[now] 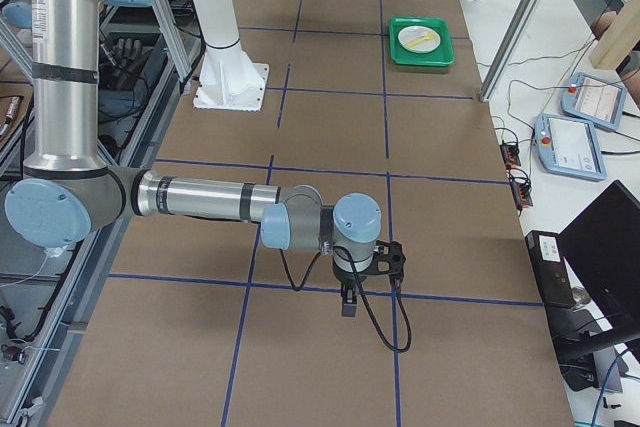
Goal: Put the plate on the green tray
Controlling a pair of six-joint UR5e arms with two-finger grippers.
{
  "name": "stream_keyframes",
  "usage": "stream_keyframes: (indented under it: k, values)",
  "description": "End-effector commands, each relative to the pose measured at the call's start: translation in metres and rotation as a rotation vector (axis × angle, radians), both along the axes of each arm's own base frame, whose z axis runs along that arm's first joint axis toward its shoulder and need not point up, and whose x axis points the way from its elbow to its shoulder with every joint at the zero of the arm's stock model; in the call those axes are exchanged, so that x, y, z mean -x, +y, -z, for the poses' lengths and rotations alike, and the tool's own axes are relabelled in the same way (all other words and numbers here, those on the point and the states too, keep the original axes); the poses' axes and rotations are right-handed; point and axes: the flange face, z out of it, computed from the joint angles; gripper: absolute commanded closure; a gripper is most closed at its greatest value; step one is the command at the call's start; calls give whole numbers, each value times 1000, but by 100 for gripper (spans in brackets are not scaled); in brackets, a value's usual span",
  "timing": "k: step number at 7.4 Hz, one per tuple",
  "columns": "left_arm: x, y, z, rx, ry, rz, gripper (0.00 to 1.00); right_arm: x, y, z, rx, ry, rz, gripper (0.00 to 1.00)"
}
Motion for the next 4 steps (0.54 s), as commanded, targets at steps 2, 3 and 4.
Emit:
stream_keyframes:
  k: [2,3,4]
  values:
    - [0,2,-2,3,-1,-1,0,0,0,0,0,0,0,0]
    - [0,3,-3,5,-1,-1,0,0,0,0,0,0,0,0]
    - [0,3,-3,5,-1,-1,0,0,0,0,-2,0,0,0]
